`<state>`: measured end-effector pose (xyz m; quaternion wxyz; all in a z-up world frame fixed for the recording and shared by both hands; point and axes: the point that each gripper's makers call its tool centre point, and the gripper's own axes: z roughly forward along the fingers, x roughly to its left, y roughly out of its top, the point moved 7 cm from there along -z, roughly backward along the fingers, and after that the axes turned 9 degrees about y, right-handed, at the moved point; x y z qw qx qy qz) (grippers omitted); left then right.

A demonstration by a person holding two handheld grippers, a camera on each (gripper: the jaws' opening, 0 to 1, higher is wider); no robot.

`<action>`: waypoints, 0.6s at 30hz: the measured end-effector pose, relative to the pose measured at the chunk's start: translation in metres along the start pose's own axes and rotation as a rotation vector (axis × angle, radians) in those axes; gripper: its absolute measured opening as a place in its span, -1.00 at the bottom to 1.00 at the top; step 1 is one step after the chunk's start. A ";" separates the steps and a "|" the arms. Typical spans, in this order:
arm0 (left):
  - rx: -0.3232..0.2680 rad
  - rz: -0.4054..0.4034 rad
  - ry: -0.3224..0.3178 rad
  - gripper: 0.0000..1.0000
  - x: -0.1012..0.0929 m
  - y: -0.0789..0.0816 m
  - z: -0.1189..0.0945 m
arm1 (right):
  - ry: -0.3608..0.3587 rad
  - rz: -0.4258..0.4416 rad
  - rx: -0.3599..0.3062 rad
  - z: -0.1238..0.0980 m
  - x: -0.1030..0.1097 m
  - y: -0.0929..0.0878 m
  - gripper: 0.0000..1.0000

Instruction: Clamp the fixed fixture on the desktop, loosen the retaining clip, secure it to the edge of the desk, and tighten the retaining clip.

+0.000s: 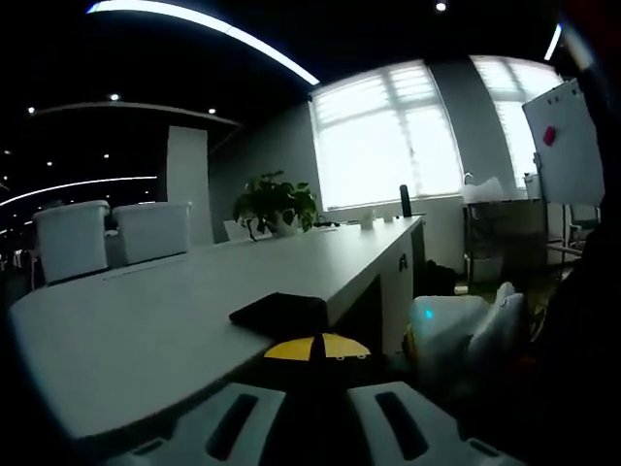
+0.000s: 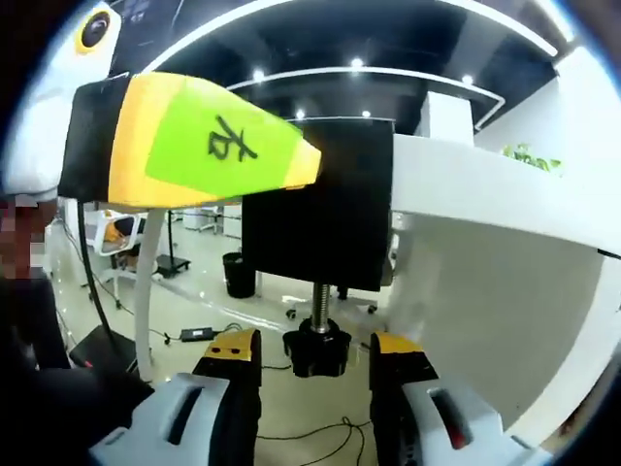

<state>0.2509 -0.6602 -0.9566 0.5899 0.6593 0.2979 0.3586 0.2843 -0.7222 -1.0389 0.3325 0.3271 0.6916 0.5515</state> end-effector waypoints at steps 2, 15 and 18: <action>0.001 -0.003 -0.009 -0.98 -0.001 -0.001 0.002 | -0.012 -0.002 0.013 0.004 0.002 -0.001 -0.18; 0.003 0.010 -0.012 -0.99 -0.007 -0.002 0.003 | 0.072 -0.034 0.024 0.017 -0.007 -0.003 -0.53; 0.008 0.012 -0.013 -0.99 -0.007 -0.001 0.002 | 0.232 -0.033 -0.016 0.021 -0.010 -0.005 -0.54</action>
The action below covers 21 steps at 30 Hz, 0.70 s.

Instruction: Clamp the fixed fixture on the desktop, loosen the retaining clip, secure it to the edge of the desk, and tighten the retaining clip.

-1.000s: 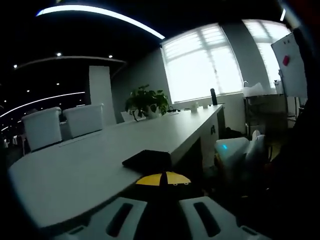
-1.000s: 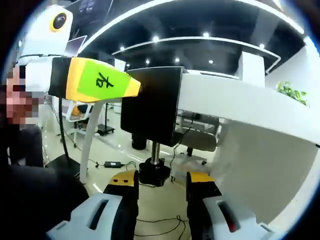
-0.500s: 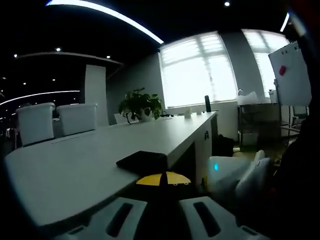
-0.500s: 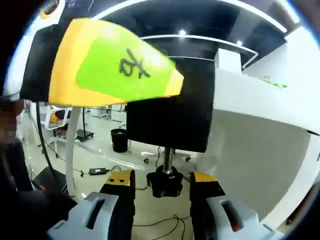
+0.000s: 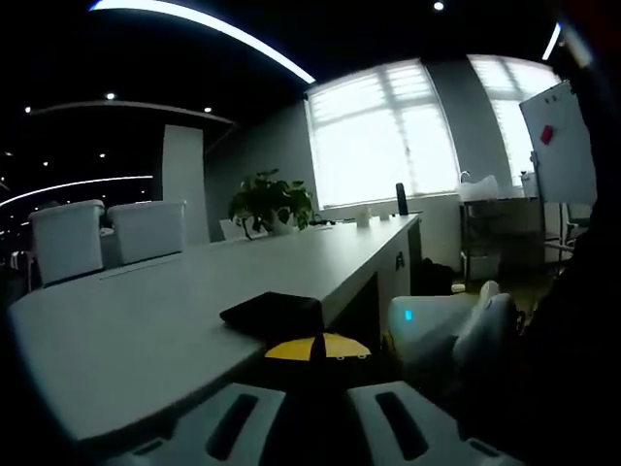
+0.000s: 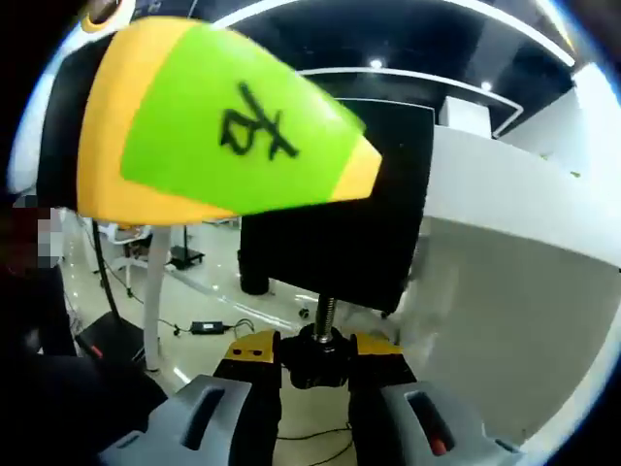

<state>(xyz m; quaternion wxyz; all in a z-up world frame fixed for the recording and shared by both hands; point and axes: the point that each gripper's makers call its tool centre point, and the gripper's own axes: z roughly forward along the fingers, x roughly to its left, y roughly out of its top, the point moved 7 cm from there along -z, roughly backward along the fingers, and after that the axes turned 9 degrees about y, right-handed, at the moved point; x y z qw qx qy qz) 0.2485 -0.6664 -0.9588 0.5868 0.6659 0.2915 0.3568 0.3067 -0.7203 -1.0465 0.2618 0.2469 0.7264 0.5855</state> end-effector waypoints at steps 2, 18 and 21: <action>0.004 0.010 0.004 -0.99 -0.001 0.000 0.000 | 0.096 -0.056 -0.007 -0.001 -0.004 0.000 -0.54; 0.045 0.060 0.026 -0.99 -0.002 0.002 0.000 | 0.481 -0.174 -0.078 0.004 -0.015 -0.002 -0.50; 0.050 0.065 0.029 -0.99 -0.001 0.002 0.000 | 0.475 -0.138 -0.085 0.003 -0.014 -0.003 -0.49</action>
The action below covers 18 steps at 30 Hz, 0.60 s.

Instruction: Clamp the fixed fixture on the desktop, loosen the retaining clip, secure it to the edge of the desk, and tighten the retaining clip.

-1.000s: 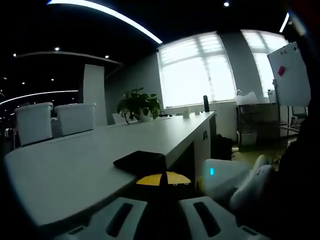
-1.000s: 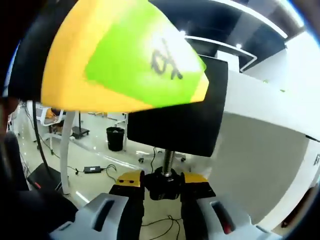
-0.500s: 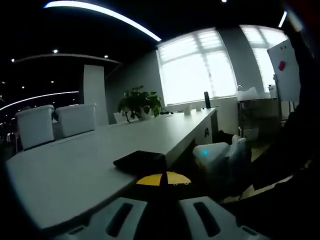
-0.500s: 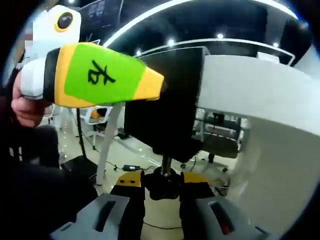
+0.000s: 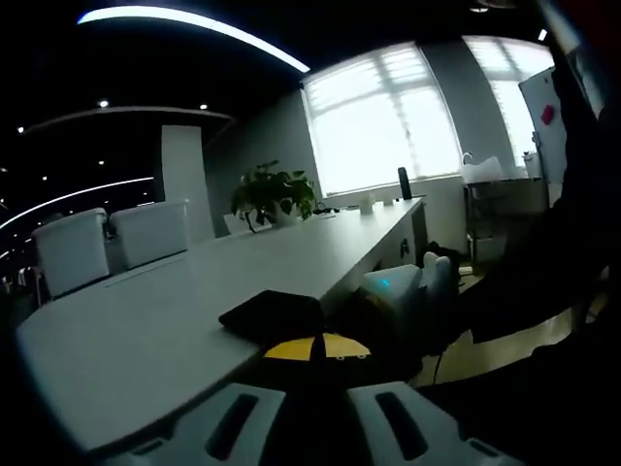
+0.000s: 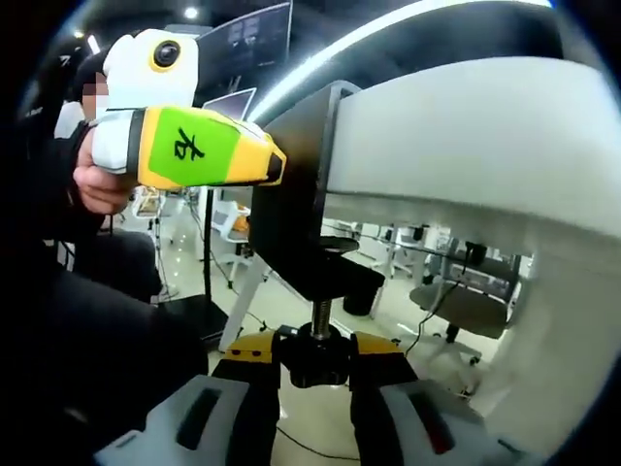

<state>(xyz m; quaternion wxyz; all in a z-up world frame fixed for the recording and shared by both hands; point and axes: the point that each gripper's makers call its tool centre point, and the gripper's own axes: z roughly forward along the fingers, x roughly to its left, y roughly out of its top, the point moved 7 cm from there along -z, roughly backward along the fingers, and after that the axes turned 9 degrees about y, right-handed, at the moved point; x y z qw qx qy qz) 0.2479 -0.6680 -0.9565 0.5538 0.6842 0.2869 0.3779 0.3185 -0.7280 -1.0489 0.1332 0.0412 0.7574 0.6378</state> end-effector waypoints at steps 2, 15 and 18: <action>0.004 0.003 0.000 -0.99 0.000 0.000 0.000 | -0.014 0.013 0.007 0.000 0.001 0.000 -0.48; -0.002 -0.040 -0.007 -0.98 0.002 -0.001 -0.002 | -0.395 0.133 0.068 -0.012 0.030 0.002 -0.34; -0.002 -0.047 -0.011 -0.98 0.003 -0.001 -0.002 | -0.452 0.116 0.094 -0.012 0.033 -0.001 -0.20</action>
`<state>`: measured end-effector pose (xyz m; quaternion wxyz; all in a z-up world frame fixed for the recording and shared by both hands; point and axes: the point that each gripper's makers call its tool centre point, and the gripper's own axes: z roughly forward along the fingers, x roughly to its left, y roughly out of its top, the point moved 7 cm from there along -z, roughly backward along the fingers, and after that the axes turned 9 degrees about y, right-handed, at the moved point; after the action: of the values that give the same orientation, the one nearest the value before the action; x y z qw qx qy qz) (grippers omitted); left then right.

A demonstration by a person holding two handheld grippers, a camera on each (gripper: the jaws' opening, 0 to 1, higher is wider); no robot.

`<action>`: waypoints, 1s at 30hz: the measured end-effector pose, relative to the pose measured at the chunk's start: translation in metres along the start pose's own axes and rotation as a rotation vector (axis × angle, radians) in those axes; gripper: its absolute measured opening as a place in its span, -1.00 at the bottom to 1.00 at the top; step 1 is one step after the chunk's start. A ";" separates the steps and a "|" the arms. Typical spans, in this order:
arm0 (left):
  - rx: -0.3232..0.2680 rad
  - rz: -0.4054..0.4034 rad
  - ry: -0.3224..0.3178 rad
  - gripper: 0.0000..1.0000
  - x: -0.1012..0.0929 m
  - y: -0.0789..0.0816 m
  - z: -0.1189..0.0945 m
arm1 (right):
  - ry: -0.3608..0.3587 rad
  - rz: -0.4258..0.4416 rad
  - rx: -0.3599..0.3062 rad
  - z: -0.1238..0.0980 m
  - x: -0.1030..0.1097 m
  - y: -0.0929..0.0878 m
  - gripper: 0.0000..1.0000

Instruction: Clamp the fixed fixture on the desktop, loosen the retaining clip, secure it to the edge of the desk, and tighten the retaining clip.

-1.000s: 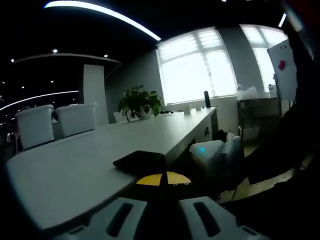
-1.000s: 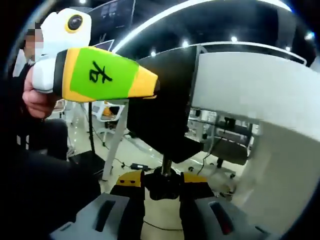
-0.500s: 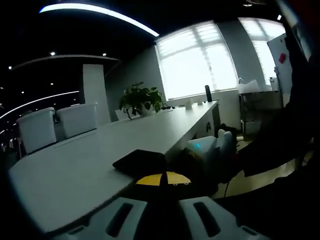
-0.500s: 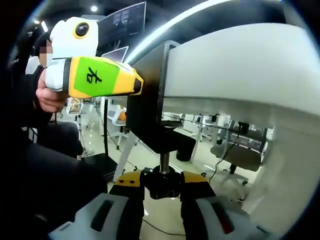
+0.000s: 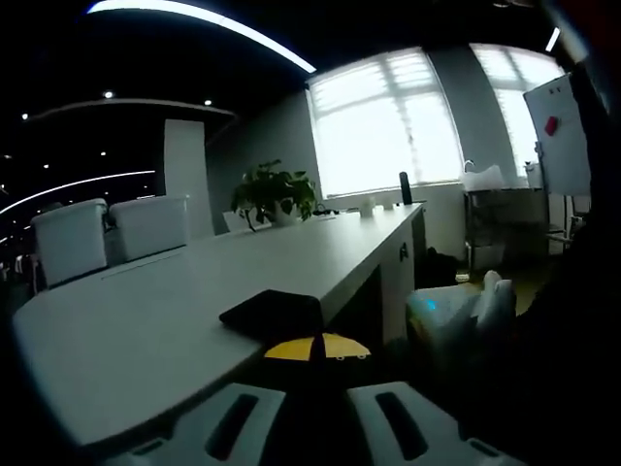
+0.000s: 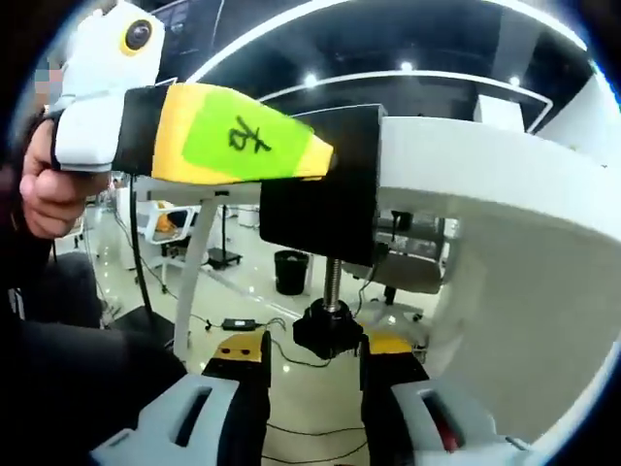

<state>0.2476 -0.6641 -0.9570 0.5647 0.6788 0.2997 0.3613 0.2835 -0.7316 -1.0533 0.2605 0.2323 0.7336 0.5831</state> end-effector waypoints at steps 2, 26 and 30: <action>-0.003 0.001 -0.006 -0.98 0.001 0.000 0.000 | -0.069 -0.029 0.023 -0.006 0.000 0.002 0.11; -0.026 -0.026 -0.031 -0.98 0.001 -0.002 0.003 | -0.316 0.040 -0.004 0.006 0.003 0.013 -0.50; -0.023 -0.011 -0.025 -0.98 0.000 -0.002 0.003 | -0.274 0.014 0.017 0.006 0.001 0.012 -0.51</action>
<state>0.2502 -0.6651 -0.9590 0.5782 0.6750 0.2920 0.3533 0.2873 -0.7239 -1.0429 0.3520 0.3170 0.6944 0.5417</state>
